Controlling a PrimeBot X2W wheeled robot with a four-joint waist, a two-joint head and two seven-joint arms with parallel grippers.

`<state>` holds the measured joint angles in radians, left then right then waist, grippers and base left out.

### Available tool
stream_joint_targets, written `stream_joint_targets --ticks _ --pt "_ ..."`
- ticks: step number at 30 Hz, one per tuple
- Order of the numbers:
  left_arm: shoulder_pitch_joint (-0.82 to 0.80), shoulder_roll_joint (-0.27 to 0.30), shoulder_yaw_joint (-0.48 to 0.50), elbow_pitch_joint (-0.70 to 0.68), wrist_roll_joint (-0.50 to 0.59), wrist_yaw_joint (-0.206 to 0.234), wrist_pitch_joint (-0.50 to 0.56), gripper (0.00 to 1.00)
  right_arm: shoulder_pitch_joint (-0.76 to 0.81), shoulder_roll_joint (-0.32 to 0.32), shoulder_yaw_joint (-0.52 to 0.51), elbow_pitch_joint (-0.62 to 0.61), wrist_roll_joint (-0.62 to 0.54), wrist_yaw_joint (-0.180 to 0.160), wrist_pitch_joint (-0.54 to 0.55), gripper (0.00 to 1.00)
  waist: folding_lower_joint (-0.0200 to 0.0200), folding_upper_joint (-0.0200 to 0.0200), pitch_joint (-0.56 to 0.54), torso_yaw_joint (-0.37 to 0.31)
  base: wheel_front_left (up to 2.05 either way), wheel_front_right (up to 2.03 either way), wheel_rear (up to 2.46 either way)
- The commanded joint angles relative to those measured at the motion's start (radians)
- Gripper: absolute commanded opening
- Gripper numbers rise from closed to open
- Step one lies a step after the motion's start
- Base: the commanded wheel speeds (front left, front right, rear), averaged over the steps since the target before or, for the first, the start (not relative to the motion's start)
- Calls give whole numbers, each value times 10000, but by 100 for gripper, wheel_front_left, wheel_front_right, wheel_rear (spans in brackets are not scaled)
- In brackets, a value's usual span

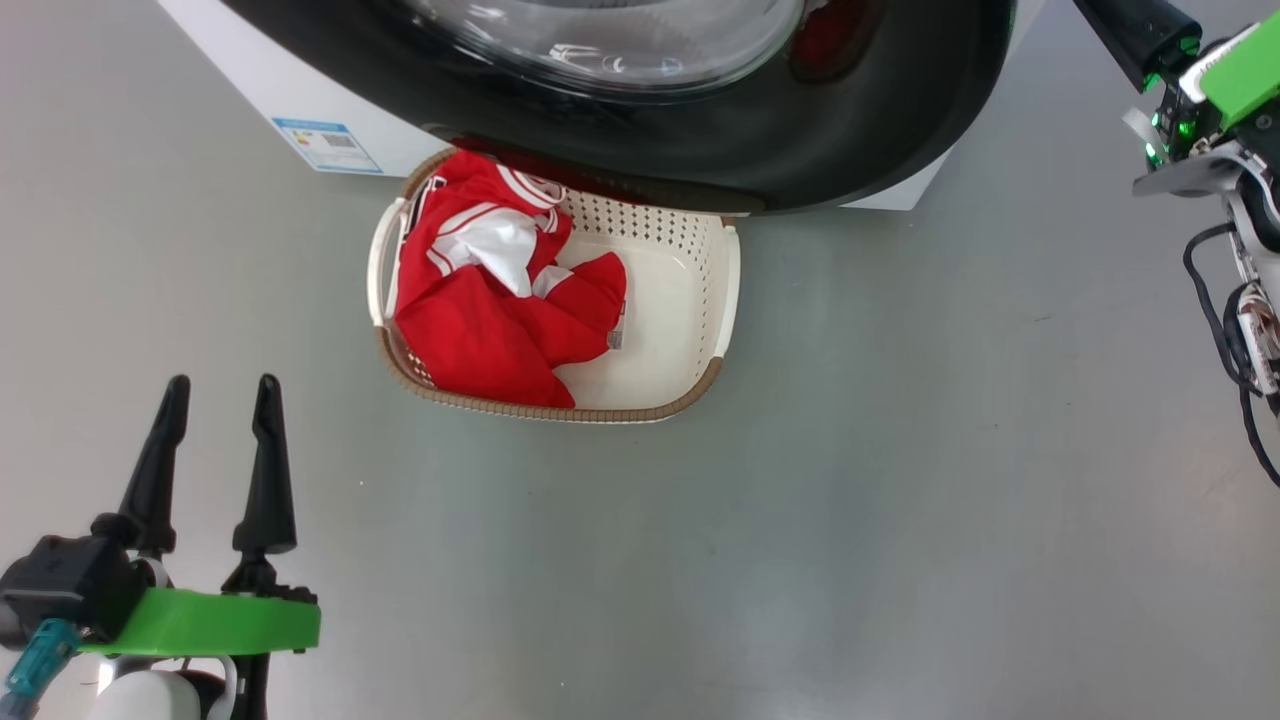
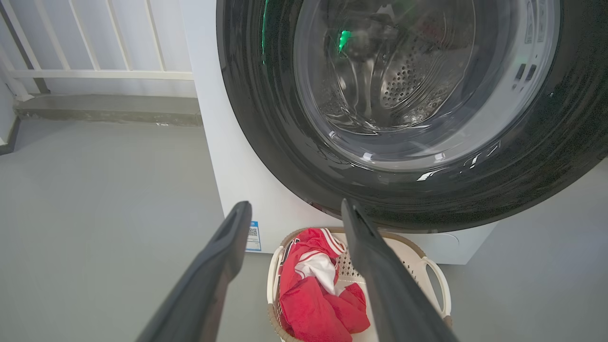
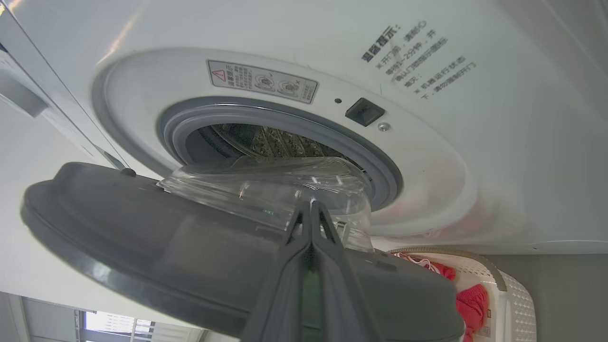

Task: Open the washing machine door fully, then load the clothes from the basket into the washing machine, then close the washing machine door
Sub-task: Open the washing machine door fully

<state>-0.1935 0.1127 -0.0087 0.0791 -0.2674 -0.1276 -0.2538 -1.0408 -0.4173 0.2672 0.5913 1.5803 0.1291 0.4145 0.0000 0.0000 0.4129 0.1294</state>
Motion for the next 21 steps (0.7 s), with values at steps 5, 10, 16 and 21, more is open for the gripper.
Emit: stream_joint_targets --ticks 5,10,16,21 --pt "-159 190 285 -184 -27 -31 -80 100 -403 139 45 87 312 16 412 0 0 0 32 99 0 0 0" --pt "-162 179 270 -183 -38 -31 -80 100 -650 187 78 362 337 16 614 0 0 0 85 154 0 0 0" --pt "-202 161 228 -174 -64 -31 -80 100 -881 230 178 610 301 16 841 0 0 0 133 226 0 0 0" --pt "-219 141 223 -122 -73 -31 -80 100 -966 275 282 630 231 16 989 0 0 0 103 274 0 0 0"
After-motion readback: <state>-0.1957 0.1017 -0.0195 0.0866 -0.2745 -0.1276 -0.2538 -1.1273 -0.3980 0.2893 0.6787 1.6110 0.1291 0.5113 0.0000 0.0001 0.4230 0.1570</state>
